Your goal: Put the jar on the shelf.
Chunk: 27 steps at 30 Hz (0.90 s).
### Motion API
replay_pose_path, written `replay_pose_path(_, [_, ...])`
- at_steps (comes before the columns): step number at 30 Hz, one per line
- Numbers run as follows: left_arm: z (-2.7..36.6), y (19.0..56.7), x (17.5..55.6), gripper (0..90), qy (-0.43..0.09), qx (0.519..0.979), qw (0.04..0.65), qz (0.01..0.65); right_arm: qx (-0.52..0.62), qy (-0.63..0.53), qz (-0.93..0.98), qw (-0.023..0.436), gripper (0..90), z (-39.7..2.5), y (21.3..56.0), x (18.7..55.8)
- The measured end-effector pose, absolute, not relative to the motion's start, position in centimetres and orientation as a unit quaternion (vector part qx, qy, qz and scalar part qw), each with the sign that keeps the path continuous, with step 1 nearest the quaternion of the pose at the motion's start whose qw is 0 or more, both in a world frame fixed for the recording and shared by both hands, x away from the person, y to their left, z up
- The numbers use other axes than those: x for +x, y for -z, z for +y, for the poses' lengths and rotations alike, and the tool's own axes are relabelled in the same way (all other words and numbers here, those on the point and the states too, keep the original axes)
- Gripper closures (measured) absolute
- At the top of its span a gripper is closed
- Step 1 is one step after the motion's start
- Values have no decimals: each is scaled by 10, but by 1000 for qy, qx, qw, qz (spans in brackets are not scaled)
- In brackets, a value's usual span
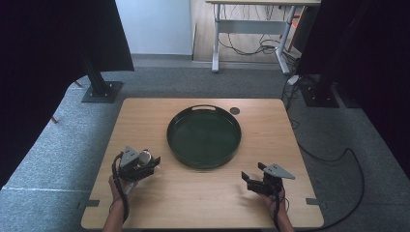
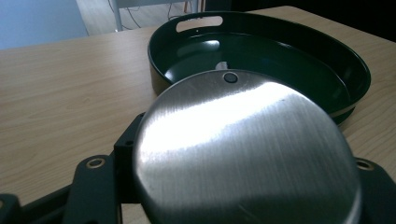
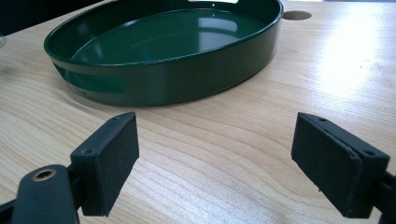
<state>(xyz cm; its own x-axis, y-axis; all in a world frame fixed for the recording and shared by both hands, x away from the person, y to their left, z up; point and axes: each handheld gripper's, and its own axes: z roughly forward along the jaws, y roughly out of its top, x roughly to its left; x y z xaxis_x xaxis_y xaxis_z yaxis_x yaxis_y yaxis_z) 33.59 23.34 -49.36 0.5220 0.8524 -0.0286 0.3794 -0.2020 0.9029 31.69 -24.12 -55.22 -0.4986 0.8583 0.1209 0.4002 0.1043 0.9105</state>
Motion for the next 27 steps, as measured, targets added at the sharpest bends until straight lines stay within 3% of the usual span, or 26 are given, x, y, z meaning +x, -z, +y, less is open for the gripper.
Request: replay_pose_path(27, [219,474,341,357,-258,741,477,396,445,-499,707,228,147,-241,552,317])
